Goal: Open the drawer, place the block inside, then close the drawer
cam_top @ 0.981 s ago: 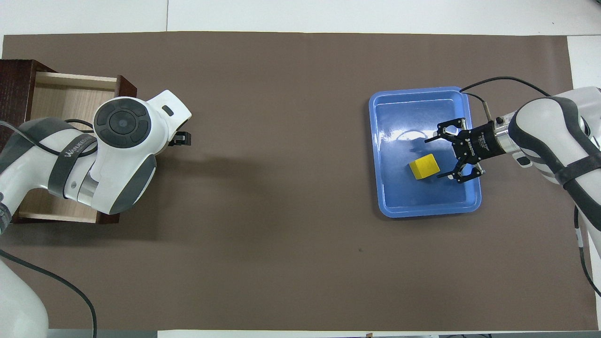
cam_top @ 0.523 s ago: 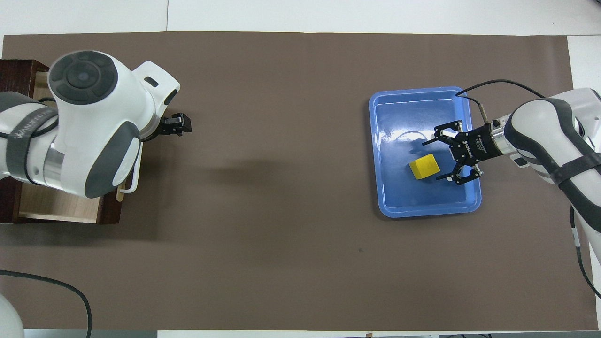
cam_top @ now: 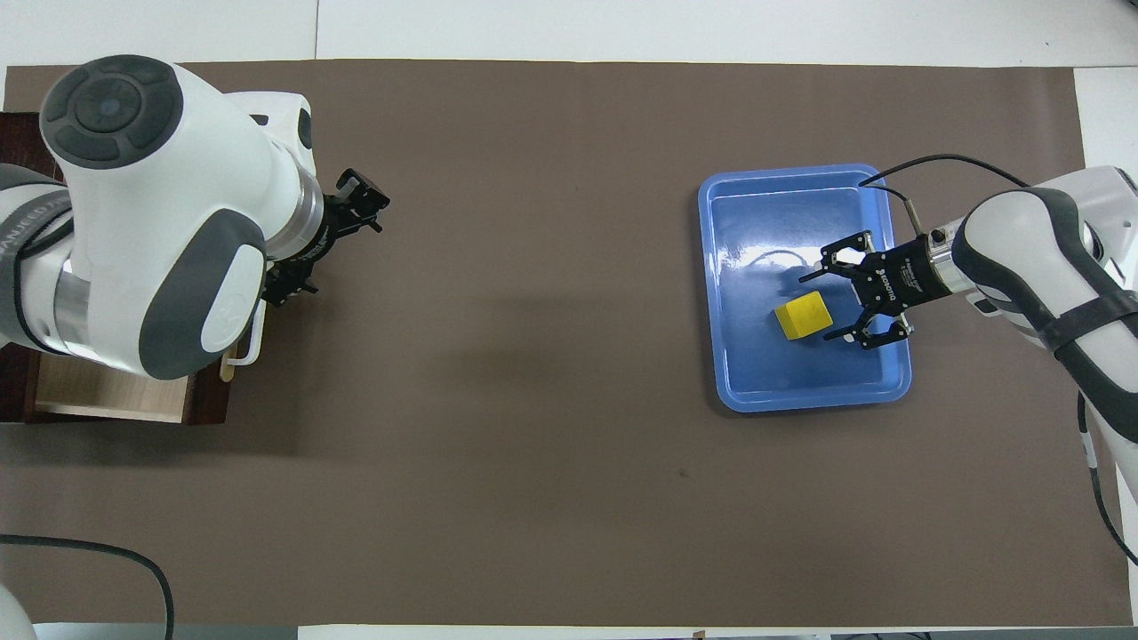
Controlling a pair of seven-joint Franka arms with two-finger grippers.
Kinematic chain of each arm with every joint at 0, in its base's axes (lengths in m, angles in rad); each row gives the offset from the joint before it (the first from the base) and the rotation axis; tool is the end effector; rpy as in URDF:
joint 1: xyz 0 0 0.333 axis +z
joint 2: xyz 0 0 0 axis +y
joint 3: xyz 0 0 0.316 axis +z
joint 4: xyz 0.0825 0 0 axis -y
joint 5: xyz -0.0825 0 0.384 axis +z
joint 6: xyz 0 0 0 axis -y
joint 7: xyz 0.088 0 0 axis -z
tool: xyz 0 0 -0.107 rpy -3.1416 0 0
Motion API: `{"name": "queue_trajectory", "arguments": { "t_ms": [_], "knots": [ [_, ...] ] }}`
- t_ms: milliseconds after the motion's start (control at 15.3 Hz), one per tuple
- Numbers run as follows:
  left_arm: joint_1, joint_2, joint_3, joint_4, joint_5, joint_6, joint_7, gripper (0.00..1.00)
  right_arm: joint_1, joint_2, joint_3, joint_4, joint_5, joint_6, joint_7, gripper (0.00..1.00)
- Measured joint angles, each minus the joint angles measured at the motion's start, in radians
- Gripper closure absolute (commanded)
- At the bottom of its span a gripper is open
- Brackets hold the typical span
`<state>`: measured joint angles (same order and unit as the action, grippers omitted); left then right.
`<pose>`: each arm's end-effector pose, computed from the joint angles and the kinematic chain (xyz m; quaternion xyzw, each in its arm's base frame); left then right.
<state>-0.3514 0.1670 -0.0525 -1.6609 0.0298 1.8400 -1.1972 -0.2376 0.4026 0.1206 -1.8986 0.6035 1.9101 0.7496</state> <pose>0.5677 -0.2379 0.5073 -0.9236 -0.3831 -0.0115 0.0025 0.5907 -0.0315 0.2772 -0.7804 0.5276 0.2640 0.2070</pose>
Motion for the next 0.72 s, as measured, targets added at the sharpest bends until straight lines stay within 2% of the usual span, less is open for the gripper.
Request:
{"name": "queue_trajectory", "arguments": {
  "t_ms": [65,523,720],
  "knots": [
    [-0.014,0.000,0.000,0.000,0.000,-0.001,-0.080,0.00,0.000,0.000,0.000,-0.002,0.000,0.000,0.000,1.00],
    [-0.074,0.000,-0.003,-0.007,-0.019,0.001,-0.480,0.00,0.000,0.000,0.000,0.002,0.000,-0.003,0.000,1.00],
    [-0.099,0.000,-0.004,-0.008,-0.020,0.009,-0.575,0.00,0.000,-0.001,0.002,0.057,0.002,-0.049,0.052,1.00]
  ]
}}
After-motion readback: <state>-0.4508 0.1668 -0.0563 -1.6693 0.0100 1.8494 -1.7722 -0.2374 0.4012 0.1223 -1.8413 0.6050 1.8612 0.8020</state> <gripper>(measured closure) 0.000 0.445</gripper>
